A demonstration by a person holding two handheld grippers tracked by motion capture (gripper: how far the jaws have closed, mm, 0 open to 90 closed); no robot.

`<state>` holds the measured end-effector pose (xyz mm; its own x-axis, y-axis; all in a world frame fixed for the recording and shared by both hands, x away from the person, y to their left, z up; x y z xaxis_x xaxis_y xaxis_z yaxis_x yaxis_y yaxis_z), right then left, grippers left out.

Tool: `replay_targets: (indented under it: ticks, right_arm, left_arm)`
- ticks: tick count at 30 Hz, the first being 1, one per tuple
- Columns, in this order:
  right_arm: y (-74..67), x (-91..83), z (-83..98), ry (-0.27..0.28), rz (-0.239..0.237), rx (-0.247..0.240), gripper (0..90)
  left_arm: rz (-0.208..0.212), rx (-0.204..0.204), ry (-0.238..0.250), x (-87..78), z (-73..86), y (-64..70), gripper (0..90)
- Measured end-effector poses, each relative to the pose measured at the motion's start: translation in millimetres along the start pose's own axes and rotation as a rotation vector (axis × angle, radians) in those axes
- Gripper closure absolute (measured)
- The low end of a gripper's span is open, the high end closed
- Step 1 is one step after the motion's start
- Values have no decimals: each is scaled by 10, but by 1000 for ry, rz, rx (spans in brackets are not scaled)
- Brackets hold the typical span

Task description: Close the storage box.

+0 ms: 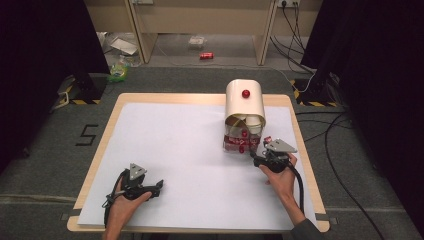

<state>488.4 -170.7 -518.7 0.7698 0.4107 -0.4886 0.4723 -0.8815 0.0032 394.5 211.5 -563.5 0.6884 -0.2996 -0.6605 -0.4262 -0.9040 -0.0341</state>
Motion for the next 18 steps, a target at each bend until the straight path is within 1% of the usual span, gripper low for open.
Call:
replay_targets:
  ticks: [18]
  right_arm:
    - [26,44,-22,3,6,4,362]
  left_arm:
    - [0,0,0,0,0,0,135]
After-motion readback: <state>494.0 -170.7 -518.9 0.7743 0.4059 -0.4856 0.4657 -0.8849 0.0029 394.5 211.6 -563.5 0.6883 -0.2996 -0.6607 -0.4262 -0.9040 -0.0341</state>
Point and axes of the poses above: each handheld gripper's, and its own axes: x roughly forward along the jaws, z roughly out of its underside, y roughly to its right, the point moved 9 cm from there along x, roughly forward along the jaws, and after that the axes turned 5 degrees about x, right-handed, at the moved point
